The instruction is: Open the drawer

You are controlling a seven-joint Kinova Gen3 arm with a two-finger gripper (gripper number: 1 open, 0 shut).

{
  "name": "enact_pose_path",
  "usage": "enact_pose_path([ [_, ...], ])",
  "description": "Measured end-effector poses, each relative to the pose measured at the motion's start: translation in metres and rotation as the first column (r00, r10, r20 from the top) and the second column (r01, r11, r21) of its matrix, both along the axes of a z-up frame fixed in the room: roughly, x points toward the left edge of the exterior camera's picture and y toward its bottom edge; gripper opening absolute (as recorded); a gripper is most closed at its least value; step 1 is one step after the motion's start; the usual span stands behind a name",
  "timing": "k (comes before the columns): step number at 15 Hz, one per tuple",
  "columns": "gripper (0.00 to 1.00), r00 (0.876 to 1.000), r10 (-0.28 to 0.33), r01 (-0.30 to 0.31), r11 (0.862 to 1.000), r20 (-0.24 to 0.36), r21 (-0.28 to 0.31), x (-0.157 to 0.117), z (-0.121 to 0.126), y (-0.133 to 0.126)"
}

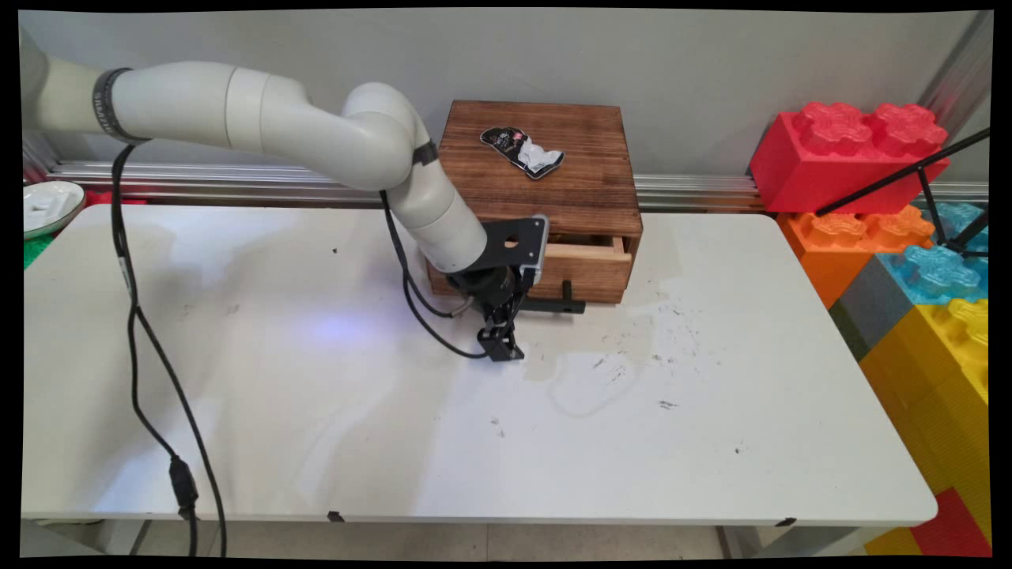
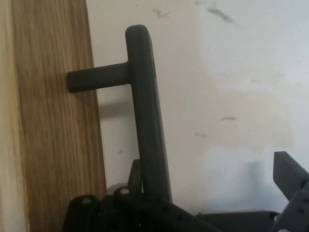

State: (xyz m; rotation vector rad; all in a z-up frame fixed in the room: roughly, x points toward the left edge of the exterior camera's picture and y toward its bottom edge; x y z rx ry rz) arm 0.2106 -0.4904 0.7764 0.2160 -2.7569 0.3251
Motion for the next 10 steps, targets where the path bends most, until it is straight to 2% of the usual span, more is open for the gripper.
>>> enact_pose_path([
  [10,1.00,0.999,0.003,-0.001,0.999,-0.036,0.042,-0.011,0.003,0.054],
])
